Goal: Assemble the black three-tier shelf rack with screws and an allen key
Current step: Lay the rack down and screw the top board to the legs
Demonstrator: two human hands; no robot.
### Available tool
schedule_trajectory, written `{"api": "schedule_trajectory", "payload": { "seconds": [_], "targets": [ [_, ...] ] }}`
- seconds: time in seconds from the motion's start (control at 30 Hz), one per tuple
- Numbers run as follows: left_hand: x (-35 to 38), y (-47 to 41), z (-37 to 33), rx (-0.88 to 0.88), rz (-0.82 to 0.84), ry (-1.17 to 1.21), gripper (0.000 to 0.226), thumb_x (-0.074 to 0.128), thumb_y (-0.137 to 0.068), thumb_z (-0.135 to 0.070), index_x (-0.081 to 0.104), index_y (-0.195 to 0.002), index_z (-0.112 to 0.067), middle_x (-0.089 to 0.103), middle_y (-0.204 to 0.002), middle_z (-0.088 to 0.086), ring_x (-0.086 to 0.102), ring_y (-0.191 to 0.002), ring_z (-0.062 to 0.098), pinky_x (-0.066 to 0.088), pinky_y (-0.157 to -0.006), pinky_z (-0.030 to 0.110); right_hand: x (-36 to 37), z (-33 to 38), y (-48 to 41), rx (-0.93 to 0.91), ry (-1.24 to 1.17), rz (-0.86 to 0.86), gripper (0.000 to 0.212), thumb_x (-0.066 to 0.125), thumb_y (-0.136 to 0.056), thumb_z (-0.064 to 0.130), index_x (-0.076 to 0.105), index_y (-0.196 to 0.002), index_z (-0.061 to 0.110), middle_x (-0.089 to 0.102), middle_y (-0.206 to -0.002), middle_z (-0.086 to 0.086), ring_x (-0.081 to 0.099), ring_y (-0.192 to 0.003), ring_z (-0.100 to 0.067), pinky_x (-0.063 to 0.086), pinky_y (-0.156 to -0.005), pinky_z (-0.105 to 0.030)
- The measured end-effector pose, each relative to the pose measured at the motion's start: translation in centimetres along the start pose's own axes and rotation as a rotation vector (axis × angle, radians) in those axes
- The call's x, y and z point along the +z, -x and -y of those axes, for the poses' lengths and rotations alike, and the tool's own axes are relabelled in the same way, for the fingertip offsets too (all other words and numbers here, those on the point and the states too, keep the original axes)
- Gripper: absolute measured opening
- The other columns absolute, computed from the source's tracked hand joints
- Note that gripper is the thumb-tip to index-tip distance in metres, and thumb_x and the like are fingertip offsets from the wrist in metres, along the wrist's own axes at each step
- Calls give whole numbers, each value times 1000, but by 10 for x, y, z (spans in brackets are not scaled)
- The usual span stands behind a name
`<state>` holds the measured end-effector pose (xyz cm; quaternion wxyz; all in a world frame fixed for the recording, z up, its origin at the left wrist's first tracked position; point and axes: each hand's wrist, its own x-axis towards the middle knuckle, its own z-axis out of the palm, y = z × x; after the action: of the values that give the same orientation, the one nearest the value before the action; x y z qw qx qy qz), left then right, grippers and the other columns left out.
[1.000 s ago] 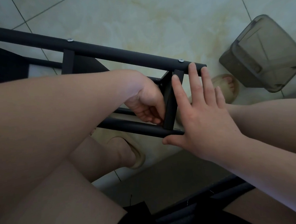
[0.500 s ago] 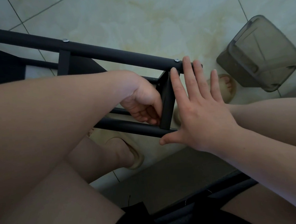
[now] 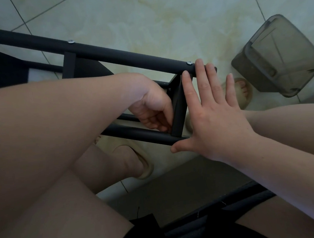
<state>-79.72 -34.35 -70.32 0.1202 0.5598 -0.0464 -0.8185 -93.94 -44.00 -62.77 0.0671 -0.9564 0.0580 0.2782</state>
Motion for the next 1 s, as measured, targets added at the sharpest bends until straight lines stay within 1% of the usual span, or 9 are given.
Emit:
{"api": "schedule_trajectory", "payload": {
  "seconds": [0.1,0.2,0.37,0.5,0.67,0.73,0.83,0.9,1.0],
  "targets": [
    [0,0,1,-4,-13,-33,8,64,-92,-11,68,-99,-11,68,-80,1,60,-66,8,43,-60,18,0,0,0,1,-2,3,156,65,-56,90,-22,-157,10,-30,-163,-19,-26,-152,-37,-12,-121,-60],
    [-1,0,-1,3,-6,-58,7,63,-92,-8,67,-98,-10,68,-78,0,59,-64,7,41,-59,17,-1,1,0,2,-2,5,156,65,-56,90,-23,-157,9,-30,-163,-20,-26,-152,-37,-12,-120,-60],
    [-3,2,-3,6,14,-42,13,61,-91,-3,68,-101,-8,69,-78,1,62,-65,7,44,-58,16,-2,1,0,3,-11,6,156,65,-56,90,-23,-156,10,-31,-163,-19,-27,-152,-37,-11,-121,-60],
    [-1,0,-1,-7,-7,-15,9,62,-92,-8,69,-97,-9,70,-79,2,62,-67,9,44,-61,18,-2,1,0,7,-15,12,156,64,-56,91,-24,-156,10,-32,-162,-19,-27,-151,-37,-11,-121,-60],
    [0,-1,-4,-10,-23,-60,11,60,-93,-5,67,-102,-7,69,-78,3,60,-61,8,46,-55,16,-2,2,0,7,-19,19,156,64,-57,91,-25,-156,10,-33,-161,-19,-28,-151,-37,-10,-122,-61],
    [-1,0,-5,-3,-14,-45,14,59,-92,-1,67,-103,-6,68,-77,4,60,-63,8,47,-59,17,-2,2,0,8,-20,17,156,64,-57,91,-24,-156,10,-32,-162,-20,-28,-151,-37,-10,-122,-61],
    [-2,0,-4,4,-4,-19,13,59,-91,0,68,-97,-6,68,-75,3,62,-65,9,48,-62,19,-3,2,-1,7,-21,17,156,64,-57,91,-24,-156,10,-32,-162,-19,-27,-151,-37,-10,-122,-61],
    [-1,0,-2,1,4,-12,11,60,-91,-3,69,-93,-9,68,-76,2,62,-66,9,48,-62,19,-3,2,-1,9,-22,19,156,64,-56,91,-24,-156,10,-32,-162,-19,-27,-151,-37,-10,-122,-61],
    [-1,-1,1,-4,3,-27,7,62,-92,-9,68,-95,-10,67,-77,1,61,-66,9,47,-63,19,-2,2,-1,11,-24,20,156,65,-57,91,-25,-156,10,-33,-161,-19,-28,-151,-37,-10,-122,-61]
  ]
}}
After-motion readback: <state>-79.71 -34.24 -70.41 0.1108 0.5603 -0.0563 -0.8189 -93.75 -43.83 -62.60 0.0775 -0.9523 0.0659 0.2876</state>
